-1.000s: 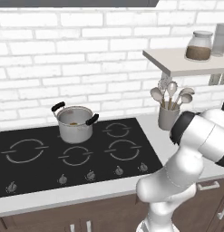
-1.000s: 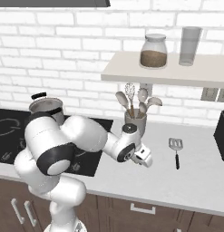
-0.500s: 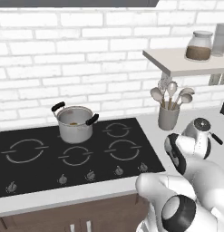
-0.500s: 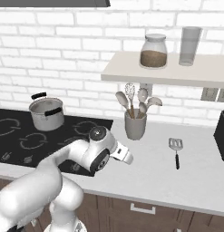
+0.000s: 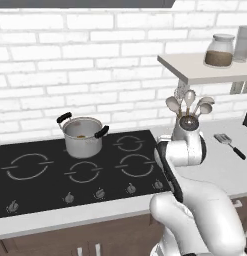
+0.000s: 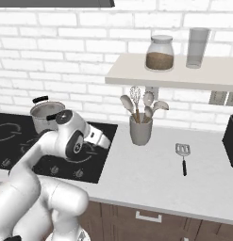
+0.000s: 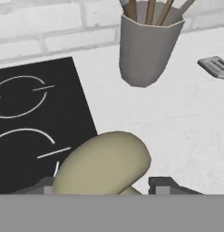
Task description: Put the avocado and mushroom in the pot. Retrieve the spatula and lightly stir the vegetables in the pot.
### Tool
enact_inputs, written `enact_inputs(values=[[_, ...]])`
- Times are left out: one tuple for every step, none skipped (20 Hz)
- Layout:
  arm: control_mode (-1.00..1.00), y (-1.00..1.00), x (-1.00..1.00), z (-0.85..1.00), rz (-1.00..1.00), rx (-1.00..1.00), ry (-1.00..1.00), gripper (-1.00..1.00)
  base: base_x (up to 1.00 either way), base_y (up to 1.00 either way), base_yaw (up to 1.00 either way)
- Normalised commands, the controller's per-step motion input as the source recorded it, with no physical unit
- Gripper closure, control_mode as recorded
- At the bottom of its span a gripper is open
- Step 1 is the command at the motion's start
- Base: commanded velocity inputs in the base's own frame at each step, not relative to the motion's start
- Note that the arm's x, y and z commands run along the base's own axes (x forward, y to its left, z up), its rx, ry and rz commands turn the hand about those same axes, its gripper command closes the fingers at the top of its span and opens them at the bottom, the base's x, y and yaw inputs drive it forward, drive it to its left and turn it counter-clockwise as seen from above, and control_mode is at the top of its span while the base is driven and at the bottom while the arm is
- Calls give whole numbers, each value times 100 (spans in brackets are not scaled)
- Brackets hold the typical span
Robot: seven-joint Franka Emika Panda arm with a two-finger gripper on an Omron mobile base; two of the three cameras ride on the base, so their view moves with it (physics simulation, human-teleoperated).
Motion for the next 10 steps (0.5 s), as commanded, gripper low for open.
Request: enact_inputs(values=[[-100,99,58,100,11,2,17,100,0,0,0],[-100,94,66,100,12,6,15,100,0,0,0],[-100,90,77,100,12,9,15,100,0,0,0],[-100,94,89,100,15,10,17,100,0,0,0],[-100,89,84,100,15,11,18,100,0,0,0],[-100,88,88,100,16,13,19,100,0,0,0],[-100,92,98,95,16,13,23,100,0,0,0],[-100,96,100,69,17,13,23,100,0,0,0],[-100,97,100,45,18,13,21,100,0,0,0],[-100,100,100,4,20,10,18,100,0,0,0]])
